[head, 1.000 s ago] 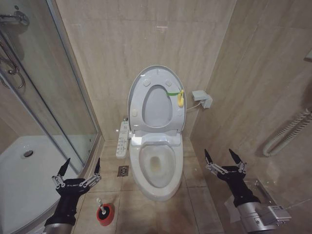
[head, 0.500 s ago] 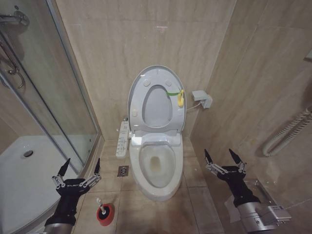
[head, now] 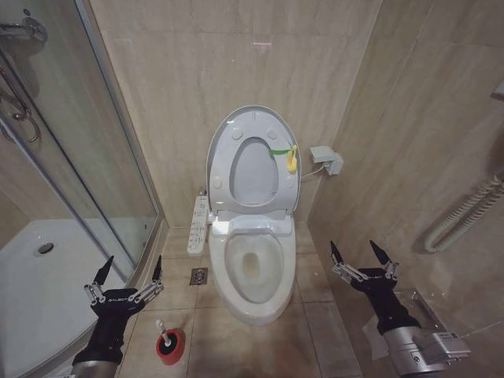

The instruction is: Open the toilet lid, clean the toilet bowl with a toilet brush, close the toilet lid, and flush.

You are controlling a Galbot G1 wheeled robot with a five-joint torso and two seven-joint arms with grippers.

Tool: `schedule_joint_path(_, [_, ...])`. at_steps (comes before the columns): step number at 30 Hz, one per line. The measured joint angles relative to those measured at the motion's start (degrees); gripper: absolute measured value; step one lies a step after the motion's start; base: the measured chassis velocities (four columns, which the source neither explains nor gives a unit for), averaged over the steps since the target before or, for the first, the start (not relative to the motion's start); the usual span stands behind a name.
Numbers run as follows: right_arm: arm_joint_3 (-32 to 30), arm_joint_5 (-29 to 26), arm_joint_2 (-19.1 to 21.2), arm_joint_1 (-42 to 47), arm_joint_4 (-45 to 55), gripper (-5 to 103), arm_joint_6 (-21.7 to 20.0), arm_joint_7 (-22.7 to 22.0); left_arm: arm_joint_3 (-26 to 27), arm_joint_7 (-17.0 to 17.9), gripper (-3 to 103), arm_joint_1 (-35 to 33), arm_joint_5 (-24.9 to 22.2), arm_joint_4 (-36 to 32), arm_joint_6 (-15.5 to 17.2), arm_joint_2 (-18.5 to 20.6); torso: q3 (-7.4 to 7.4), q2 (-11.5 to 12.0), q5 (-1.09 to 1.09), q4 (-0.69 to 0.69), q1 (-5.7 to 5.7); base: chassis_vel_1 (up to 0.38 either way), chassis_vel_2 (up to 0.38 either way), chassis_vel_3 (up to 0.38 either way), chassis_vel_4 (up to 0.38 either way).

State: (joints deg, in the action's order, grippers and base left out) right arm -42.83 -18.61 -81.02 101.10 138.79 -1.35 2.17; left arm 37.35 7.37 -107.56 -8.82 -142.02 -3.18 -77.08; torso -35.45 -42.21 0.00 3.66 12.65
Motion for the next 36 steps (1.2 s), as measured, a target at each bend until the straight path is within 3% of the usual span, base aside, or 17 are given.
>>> schedule_joint_path(36, [0.0, 0.0, 0.0, 0.0, 0.0, 100, 0.0, 0.0, 0.0, 0.0, 100, 0.0, 0.0, 0.0, 0.0, 0.0, 0.0, 0.0, 0.0, 0.0, 0.0, 0.0, 0.0, 0.0, 0.0])
